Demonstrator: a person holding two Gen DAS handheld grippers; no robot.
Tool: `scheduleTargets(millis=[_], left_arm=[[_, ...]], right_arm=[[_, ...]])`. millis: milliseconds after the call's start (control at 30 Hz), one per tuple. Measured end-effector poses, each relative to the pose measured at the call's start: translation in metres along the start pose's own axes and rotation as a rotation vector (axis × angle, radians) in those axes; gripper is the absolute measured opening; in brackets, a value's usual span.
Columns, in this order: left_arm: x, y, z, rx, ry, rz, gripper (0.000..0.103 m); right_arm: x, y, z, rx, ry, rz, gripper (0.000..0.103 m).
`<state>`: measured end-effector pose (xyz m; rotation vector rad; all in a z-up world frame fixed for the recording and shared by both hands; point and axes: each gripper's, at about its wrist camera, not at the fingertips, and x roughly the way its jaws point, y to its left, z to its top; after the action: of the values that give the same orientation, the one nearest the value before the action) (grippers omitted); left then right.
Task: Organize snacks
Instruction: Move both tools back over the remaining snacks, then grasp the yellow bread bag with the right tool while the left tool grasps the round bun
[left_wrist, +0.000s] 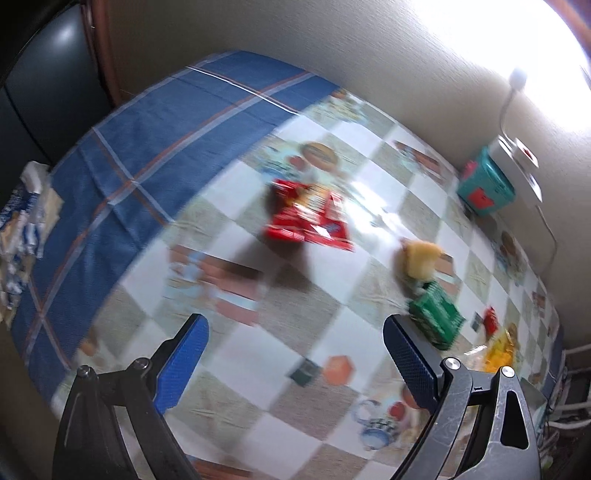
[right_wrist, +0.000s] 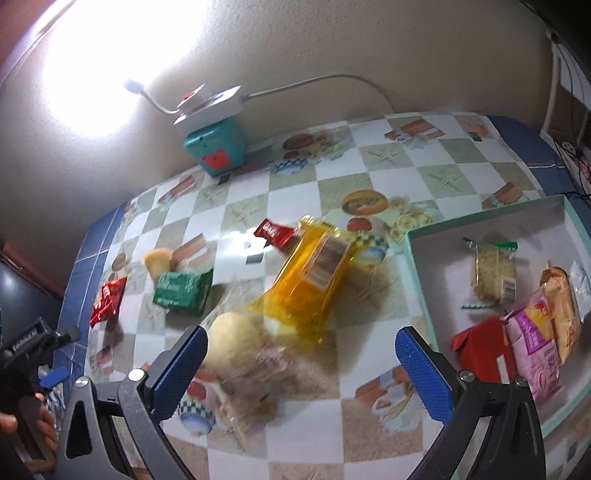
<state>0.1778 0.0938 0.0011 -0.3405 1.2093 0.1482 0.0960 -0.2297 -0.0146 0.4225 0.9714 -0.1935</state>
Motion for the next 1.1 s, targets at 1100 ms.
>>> scheduleTargets(millis=[1100], left_arm=[[0.061, -0.111, -0.033, 0.076, 0.067, -0.044, 0.096]], right_arm=[[0.080, 0.000, 0.028, 0.009, -0.001, -0.100, 0.086]])
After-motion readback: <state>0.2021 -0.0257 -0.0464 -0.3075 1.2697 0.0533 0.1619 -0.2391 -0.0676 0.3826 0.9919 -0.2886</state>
